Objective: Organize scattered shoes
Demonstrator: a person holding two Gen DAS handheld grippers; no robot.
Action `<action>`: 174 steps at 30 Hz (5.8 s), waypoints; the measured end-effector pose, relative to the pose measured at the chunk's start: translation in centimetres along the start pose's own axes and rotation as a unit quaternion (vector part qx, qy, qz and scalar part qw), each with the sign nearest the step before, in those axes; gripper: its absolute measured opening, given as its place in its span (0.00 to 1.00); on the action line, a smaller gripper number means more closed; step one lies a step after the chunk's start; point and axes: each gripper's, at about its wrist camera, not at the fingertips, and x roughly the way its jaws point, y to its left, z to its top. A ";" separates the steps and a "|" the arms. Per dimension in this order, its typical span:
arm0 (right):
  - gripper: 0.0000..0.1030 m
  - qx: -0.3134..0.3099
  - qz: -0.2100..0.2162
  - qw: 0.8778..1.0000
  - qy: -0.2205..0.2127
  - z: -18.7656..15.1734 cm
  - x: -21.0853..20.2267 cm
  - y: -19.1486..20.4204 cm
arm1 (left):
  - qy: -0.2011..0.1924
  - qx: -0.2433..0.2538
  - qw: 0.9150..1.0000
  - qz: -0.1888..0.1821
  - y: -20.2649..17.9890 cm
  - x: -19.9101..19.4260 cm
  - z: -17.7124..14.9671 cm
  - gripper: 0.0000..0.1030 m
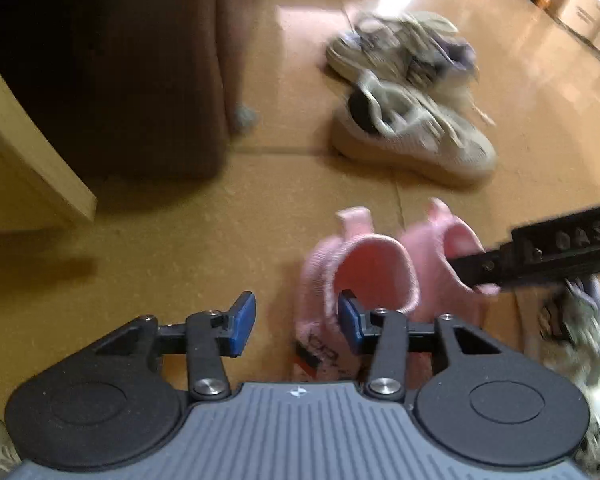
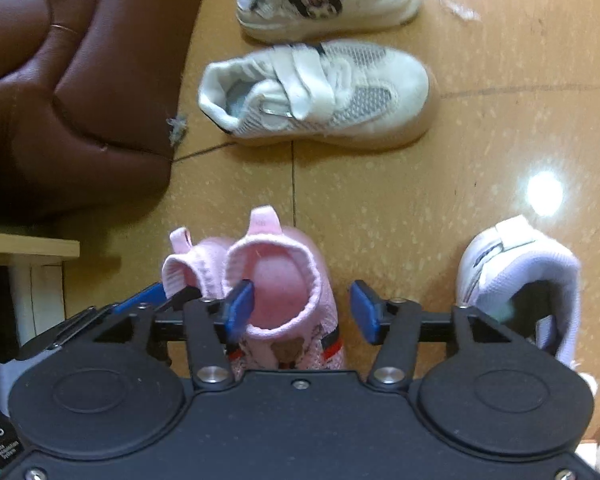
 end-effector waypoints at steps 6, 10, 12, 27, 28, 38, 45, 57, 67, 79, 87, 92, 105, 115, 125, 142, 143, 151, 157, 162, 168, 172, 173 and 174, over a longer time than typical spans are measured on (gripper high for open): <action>0.55 -0.056 -0.017 0.998 0.009 -1.1 0.5 1.1 | -0.072 -0.072 0.995 0.010 0.9 -1.0 -0.6 0.43; 0.55 -0.046 -0.024 0.999 0.005 -0.8 -0.4 0.8 | -0.067 -0.057 0.996 0.008 0.2 -1.0 0.3 0.44; 0.56 -0.040 -0.030 0.999 0.003 -0.7 -1.1 0.4 | -0.072 -0.049 0.996 -0.012 0.0 -1.6 0.7 0.46; 0.56 -0.238 -0.087 0.962 -0.105 6.4 -5.3 0.8 | -0.164 -0.263 0.948 -0.073 -0.5 -2.4 3.2 0.61; 0.56 -0.249 -0.094 0.957 -0.114 7.7 -5.4 0.5 | -0.163 -0.276 0.944 -0.076 -0.5 -2.1 3.3 0.61; 0.53 -0.389 -0.094 0.908 -0.127 13.5 -4.1 1.5 | -0.179 -0.432 0.881 -0.070 -1.2 0.6 4.0 0.60; 0.53 -0.452 -0.102 0.881 -0.100 13.7 -1.2 3.5 | -0.158 -0.445 0.880 -0.057 -0.8 2.2 4.5 0.39; 0.30 -0.551 -0.183 0.814 -0.026 14.3 3.3 4.2 | -0.121 -0.434 0.889 -0.084 -0.3 6.5 6.6 0.21; 0.16 -0.501 -0.134 0.852 -0.076 14.4 -1.2 3.1 | -0.159 -0.453 0.859 -0.179 -0.5 4.8 5.2 0.09; 0.16 -0.422 -0.133 0.888 -0.128 7.9 -14.3 -0.8 | -0.208 -0.377 0.883 -0.187 -2.5 -6.5 1.4 0.09; 0.16 -0.377 -0.117 0.909 -0.134 -2.4 -20.6 -1.9 | -0.214 -0.243 0.939 -0.119 0.8 -19.0 -4.2 0.09; 0.16 -0.353 -0.095 0.922 -0.131 -9.1 -22.3 -2.5 | -0.156 -0.180 0.968 -0.082 2.6 -21.6 -10.3 0.09; 0.16 -0.233 -0.070 0.963 -0.119 -18.9 -22.8 -7.2 | -0.012 -0.074 0.994 -0.078 0.5 -13.2 -15.6 0.09; 0.16 -0.213 -0.067 0.967 -0.120 -16.7 -21.6 -8.4 | 0.019 -0.045 0.998 -0.026 -0.4 -7.1 -12.9 0.09; 0.16 -0.161 -0.055 0.978 -0.122 -14.5 -19.4 -9.3 | 0.006 -0.029 1.000 -0.005 -1.6 -6.9 -12.2 0.64; 0.16 -0.523 -0.154 0.838 0.006 -10.6 -17.3 -8.2 | -0.060 -0.110 0.992 -0.026 0.3 -10.5 -10.4 0.64; 0.16 -0.558 -0.154 0.815 0.024 -10.7 -16.5 -8.4 | -0.059 -0.112 0.992 -0.029 0.3 -10.4 -10.2 0.64; 0.44 -0.651 -0.220 0.721 0.094 -9.4 -11.5 -12.0 | -0.056 -0.138 0.988 -0.038 0.1 -10.9 -9.1 0.75; 0.55 -0.450 -0.193 0.872 0.023 -5.8 -14.8 -14.2 | -0.078 -0.153 0.984 -0.052 -1.8 -14.8 -7.8 0.77; 0.57 0.027 -0.066 0.993 -0.092 -5.2 -19.5 -22.3 | -0.117 -0.164 0.978 -0.055 -3.8 -21.1 -5.4 0.77; 0.57 0.301 -0.003 0.946 -0.122 -9.6 -18.0 -27.9 | -0.128 -0.132 0.983 -0.019 -5.0 -27.6 -4.2 0.77; 0.55 0.325 -0.001 0.935 -0.142 -9.5 -17.2 -28.0 | -0.135 -0.083 0.987 0.017 -5.7 -30.3 -4.7 0.77; 0.55 0.338 0.001 0.929 -0.151 -9.1 -16.9 -28.1 | -0.146 -0.092 0.985 0.012 -5.5 -30.6 -5.1 0.77; 0.54 0.348 0.004 0.923 -0.162 -9.0 -16.7 -28.1 | -0.154 -0.101 0.983 0.007 -5.3 -30.7 -5.4 0.77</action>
